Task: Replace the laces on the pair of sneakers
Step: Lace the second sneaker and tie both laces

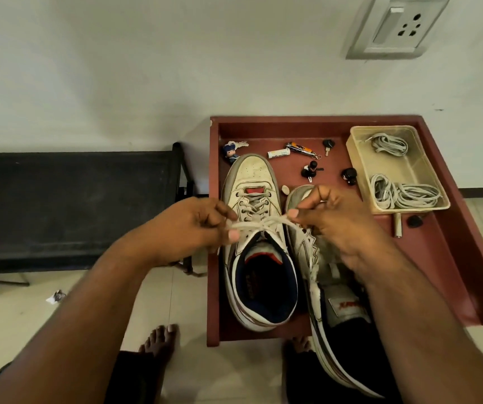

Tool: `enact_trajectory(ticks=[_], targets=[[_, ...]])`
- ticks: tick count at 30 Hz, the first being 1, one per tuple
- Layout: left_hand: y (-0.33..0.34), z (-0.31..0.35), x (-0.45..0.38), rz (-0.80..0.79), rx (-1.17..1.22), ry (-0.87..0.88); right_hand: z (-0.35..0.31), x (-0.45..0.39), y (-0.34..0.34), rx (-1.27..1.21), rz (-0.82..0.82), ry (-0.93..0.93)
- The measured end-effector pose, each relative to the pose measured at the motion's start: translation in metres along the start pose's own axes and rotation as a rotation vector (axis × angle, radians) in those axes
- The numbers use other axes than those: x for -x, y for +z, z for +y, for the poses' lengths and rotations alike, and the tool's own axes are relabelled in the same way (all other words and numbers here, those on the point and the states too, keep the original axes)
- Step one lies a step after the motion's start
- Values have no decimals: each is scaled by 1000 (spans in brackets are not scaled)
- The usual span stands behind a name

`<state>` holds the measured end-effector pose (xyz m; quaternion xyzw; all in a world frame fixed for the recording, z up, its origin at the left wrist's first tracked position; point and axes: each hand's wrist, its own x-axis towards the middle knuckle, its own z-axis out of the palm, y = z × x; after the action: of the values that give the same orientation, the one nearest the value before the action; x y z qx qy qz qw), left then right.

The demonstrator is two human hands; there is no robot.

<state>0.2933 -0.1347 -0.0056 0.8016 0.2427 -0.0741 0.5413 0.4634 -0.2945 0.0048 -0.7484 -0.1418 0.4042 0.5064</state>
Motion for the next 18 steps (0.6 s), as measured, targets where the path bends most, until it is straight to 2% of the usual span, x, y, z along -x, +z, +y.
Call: enact_trajectory(ticks=[3, 8, 11, 14, 16, 18], targets=[[-7, -4, 3, -86, -65, -62, 6, -2, -5, 110, 23, -2], [-19, -6, 2, -161, -137, -79, 10, -4, -9, 87, 64, 50], [-19, -5, 3, -171, -166, -123, 14, -5, -5, 118, 74, 10], [-17, -2, 5, -115, -221, -176, 9, 1, -9, 148, 24, -46], [-11, 5, 13, 21, -296, -161, 8, 11, -24, 210, -6, -96], [2, 18, 22, 164, -273, -117, 6, 23, -49, 410, -25, -135]])
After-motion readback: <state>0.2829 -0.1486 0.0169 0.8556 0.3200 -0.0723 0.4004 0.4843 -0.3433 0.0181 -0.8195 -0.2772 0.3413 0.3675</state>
